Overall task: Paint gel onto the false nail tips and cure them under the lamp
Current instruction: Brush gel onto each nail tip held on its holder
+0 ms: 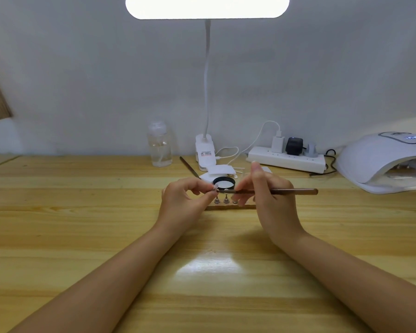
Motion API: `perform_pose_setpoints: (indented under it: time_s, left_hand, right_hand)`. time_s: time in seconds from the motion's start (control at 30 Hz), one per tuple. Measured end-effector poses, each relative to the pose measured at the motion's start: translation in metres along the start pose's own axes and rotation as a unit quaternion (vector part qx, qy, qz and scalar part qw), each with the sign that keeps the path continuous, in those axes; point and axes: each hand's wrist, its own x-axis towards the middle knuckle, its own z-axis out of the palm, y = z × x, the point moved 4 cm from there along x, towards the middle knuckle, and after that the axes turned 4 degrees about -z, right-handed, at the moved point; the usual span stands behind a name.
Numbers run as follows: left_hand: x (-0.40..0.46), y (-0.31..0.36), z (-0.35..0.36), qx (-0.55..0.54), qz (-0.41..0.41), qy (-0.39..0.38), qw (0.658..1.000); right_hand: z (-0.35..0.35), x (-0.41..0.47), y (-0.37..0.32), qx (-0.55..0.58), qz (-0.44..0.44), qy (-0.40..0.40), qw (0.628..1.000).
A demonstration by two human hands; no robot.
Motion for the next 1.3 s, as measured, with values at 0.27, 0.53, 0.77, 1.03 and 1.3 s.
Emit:
perform_pose_setpoints:
  time_s: [0.27, 0.53, 0.77, 1.03, 1.3]
  left_hand:
    - [0.0, 0.001, 0.001, -0.007, -0.001, 0.012, 1.0]
    - [0.0, 0.001, 0.001, -0.008, -0.001, 0.017, 1.0]
    - [0.0, 0.002, 0.0, -0.005, -0.004, 0.016, 1.0]
    - [0.002, -0.003, -0.001, -0.017, -0.008, 0.011, 1.0]
    - [0.001, 0.004, 0.0, -0.009, 0.037, -0.004, 0.999]
  right_hand:
    - [0.003, -0.002, -0.001, 0.005, -0.008, -0.011, 1.0]
    - [0.002, -0.002, -0.002, -0.016, -0.025, -0.01, 0.999]
    - [0.003, -0.004, -0.002, 0.012, -0.015, 0.001, 1.0]
    - [0.009, -0.005, -0.004, 0.031, 0.011, -0.033, 0.999]
    - [-0.001, 0.002, -0.003, -0.061, -0.07, -0.016, 0.996]
